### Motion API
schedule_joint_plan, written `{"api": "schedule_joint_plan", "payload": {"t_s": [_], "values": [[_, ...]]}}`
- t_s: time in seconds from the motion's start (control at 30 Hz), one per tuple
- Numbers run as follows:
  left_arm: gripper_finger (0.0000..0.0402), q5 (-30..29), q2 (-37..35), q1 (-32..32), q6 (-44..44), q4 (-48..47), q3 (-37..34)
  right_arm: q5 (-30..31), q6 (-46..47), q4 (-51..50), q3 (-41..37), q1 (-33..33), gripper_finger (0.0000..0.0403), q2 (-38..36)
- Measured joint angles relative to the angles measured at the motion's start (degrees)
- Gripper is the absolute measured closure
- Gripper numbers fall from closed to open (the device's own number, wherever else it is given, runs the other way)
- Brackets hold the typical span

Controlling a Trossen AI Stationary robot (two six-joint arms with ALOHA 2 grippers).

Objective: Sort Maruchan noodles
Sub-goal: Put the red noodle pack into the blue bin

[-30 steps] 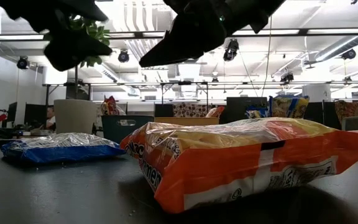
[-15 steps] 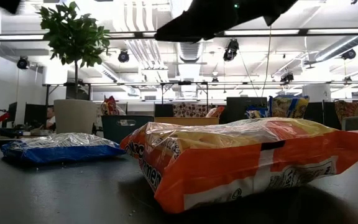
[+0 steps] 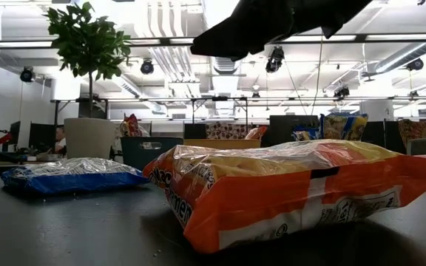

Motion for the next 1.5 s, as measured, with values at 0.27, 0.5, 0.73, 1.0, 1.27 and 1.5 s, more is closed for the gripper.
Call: {"api": "schedule_joint_plan", "payload": {"t_s": [0.27, 0.5, 0.73, 1.0, 1.27, 1.5], "values": [[0.0171, -0.9, 0.8, -2.1, -4.3, 0.1, -2.8, 0.0, 1.0, -0.1, 0.0, 0.0, 0.0216, 0.0], [0.0173, -4.3, 0.8, -2.1, -4.5, 1.9, -4.1, 0.0, 3.4, -0.4, 0.0, 0.0, 0.0216, 0.0], [0.0189, -4.4, 0.8, -2.1, -3.6, 4.1, -7.1, 0.1, 5.3, -1.4, 0.0, 0.1, 0.0216, 0.0], [0.0234, -7.1, 0.7, -1.3, 0.2, 4.7, -7.8, 0.1, 6.2, -1.4, 0.0, 0.4, 0.0216, 0.0], [0.0311, -11.0, 0.7, -1.1, 1.5, 5.1, -7.8, 0.2, 5.4, -1.3, 0.0, 0.4, 0.0216, 0.0], [0.0362, -17.1, 0.7, -1.1, 1.7, 5.3, -7.8, 0.2, 5.2, -2.5, 0.0, 0.4, 0.0216, 0.0]]}}
